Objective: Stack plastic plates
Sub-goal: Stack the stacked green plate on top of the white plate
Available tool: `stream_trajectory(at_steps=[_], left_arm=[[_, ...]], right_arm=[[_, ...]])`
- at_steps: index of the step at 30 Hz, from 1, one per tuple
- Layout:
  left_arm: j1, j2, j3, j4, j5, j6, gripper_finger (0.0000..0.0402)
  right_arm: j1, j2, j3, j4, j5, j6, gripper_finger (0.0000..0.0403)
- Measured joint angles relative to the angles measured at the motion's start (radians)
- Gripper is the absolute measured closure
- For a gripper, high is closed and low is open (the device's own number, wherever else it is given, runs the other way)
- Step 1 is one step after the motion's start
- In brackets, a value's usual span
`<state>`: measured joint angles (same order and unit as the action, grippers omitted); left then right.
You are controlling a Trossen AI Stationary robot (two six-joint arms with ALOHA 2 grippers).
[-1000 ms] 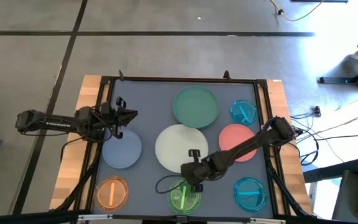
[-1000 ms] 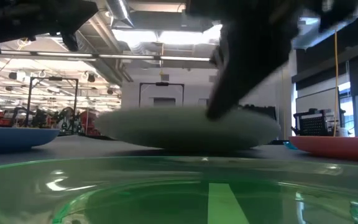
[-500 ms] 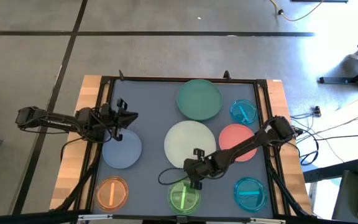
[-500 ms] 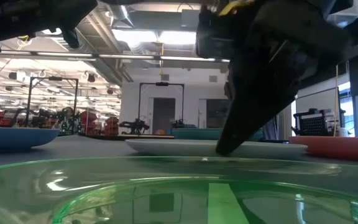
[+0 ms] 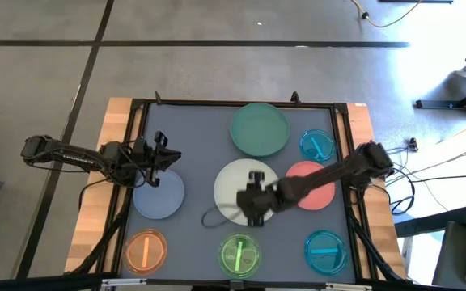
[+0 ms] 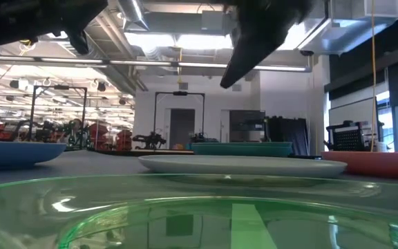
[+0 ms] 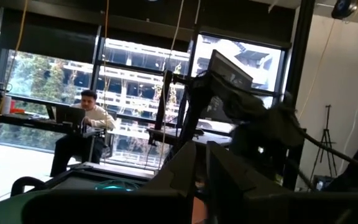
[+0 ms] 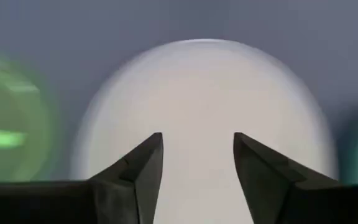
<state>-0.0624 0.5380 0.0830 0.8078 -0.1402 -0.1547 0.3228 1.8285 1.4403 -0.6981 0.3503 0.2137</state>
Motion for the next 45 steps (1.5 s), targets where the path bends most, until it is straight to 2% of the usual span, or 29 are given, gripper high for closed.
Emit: stream_trajectory(at_steps=[3,7,14,18,21,28,38,41,45], left_arm=[[0.0,0.0,0.0,-0.01,0.0,0.004,0.037],[0.0,0.0,0.0,-0.011,0.0,0.003,0.037],[0.0,0.0,0.0,-0.01,-0.016,0.005,0.037],[0.001,0.0,0.0,-0.01,-0.035,0.008,0.037],[0.007,0.0,0.0,-0.01,-0.035,0.012,0.037],[0.01,0.0,0.0,-0.001,-0.035,0.034,0.037],[0.01,0.0,0.0,0.018,-0.035,0.034,0.037],[0.01,0.0,0.0,0.025,-0.035,0.034,0.037],[0.01,0.0,0.0,0.026,-0.035,0.035,0.037]], right_arm=[[-0.084,-0.025,-0.032,-0.003,0.036,-0.041,0.0222],[-0.218,-0.026,-0.107,0.033,0.022,-0.091,0.0232],[-0.434,-0.025,-0.288,0.3,-0.032,-0.128,0.0237],[-0.497,-0.026,-0.365,0.427,-0.132,-0.144,0.0238],[-0.516,-0.026,-0.405,0.492,-0.191,-0.158,0.0238],[-0.514,-0.025,-0.413,0.515,-0.171,-0.193,0.0238],[-0.512,-0.032,-0.3,0.451,-0.209,-0.197,0.0238],[-0.512,-0.024,-0.298,0.45,-0.248,-0.172,0.0238],[-0.512,0.013,-0.315,0.437,-0.232,-0.169,0.0238]])
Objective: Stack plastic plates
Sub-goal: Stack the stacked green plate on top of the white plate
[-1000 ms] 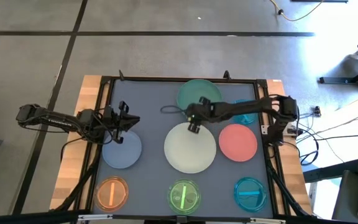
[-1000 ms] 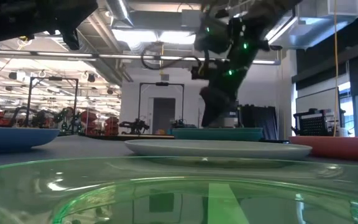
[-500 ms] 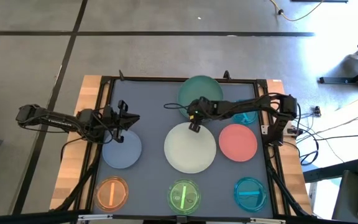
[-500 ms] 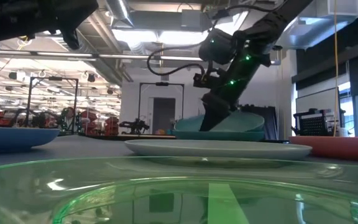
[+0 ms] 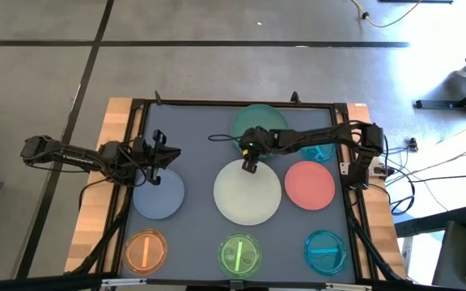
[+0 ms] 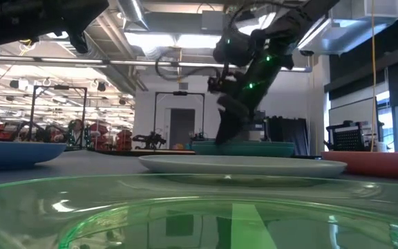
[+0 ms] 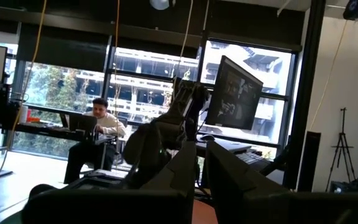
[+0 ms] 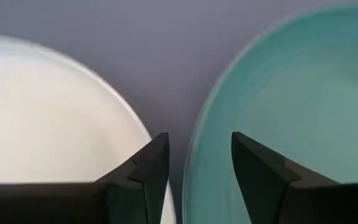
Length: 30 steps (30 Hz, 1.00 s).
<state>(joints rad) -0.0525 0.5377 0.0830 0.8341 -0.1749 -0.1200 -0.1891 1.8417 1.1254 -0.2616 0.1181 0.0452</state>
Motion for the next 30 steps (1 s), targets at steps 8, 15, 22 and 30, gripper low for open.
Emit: stream_trajectory(at_steps=[8,15,22,30], left_arm=[[0.0,0.0,0.0,0.0,0.0,0.0,0.037],[0.0,0.0,0.0,0.003,0.0,0.0,0.037],[0.0,0.0,0.0,0.005,0.0,0.0,0.037],[0.0,0.0,0.0,0.006,0.0,0.0,0.037]], right_arm=[[0.0,0.04,-0.003,0.005,0.067,-0.028,0.0238],[-0.001,0.04,-0.003,-0.002,0.084,-0.051,0.0276],[0.007,0.04,-0.003,-0.011,0.071,-0.105,0.0359],[0.089,-0.005,0.011,-0.04,0.148,-0.162,0.0387]])
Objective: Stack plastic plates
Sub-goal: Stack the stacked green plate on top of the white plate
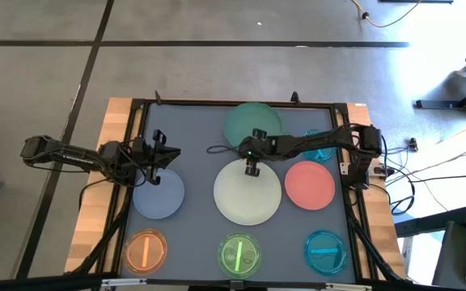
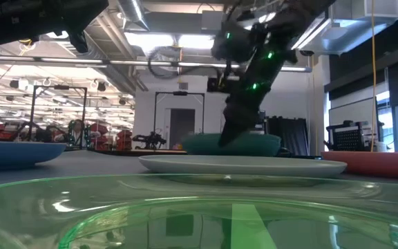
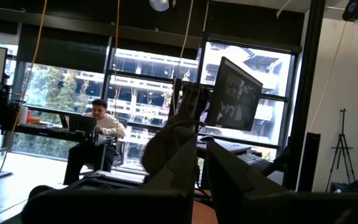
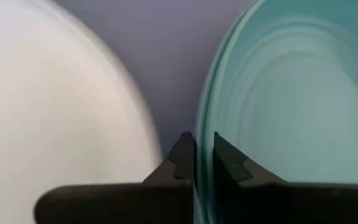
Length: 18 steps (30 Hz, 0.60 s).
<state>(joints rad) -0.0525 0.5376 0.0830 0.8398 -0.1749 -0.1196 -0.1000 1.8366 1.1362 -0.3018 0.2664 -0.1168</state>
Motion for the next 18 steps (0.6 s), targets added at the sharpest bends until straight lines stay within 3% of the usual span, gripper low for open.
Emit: stream_trajectory(at_steps=[10,18], left_arm=[[0.0,0.0,0.0,0.0,0.0,0.01,0.037],[0.0,0.0,0.0,0.0,0.0,0.01,0.037]], right_arm=[[0.225,-0.15,0.002,-0.051,0.03,0.054,0.0393],[0.447,-0.172,0.002,-0.058,-0.011,0.122,0.0394]])
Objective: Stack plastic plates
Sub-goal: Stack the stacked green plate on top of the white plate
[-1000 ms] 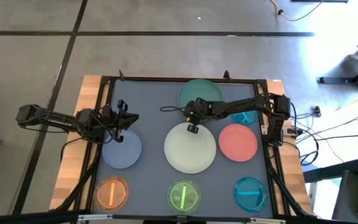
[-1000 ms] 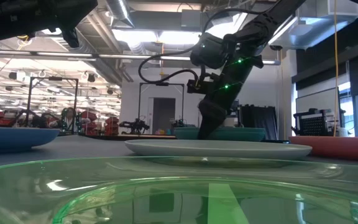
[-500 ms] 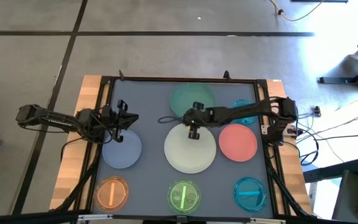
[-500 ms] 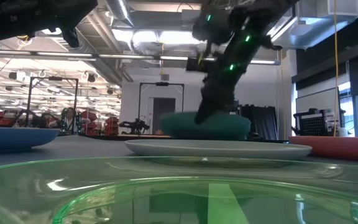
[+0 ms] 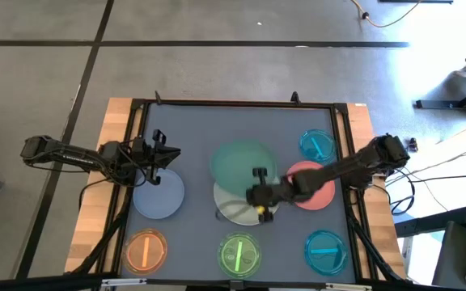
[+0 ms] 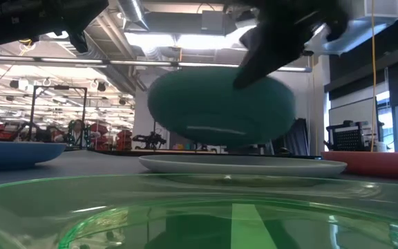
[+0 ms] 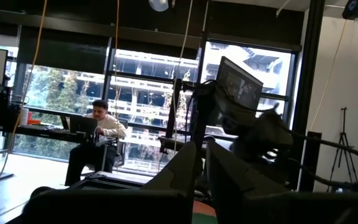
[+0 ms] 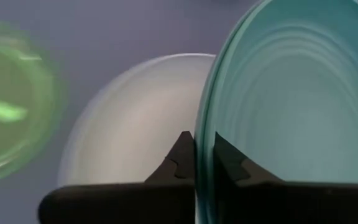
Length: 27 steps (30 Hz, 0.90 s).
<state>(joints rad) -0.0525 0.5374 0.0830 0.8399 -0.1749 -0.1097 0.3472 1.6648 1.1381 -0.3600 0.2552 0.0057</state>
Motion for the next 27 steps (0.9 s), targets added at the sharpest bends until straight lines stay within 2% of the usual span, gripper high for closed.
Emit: stream_trajectory(at_steps=[8,20,23,27], left_arm=[[0.0,0.0,0.0,0.0,0.0,-0.001,0.037],[0.0,0.0,0.0,0.0,0.008,-0.014,0.037],[0.0,0.0,0.0,0.0,0.008,-0.014,0.037],[0.0,0.0,0.0,0.0,0.008,-0.014,0.037]], right_arm=[[0.117,0.006,0.0,-0.034,-0.014,0.125,0.0388],[0.125,0.006,-0.066,0.028,-0.058,0.23,0.0384],[0.125,0.006,-0.082,0.059,-0.063,0.261,0.0367],[0.125,0.006,-0.087,0.094,-0.066,0.283,0.0323]])
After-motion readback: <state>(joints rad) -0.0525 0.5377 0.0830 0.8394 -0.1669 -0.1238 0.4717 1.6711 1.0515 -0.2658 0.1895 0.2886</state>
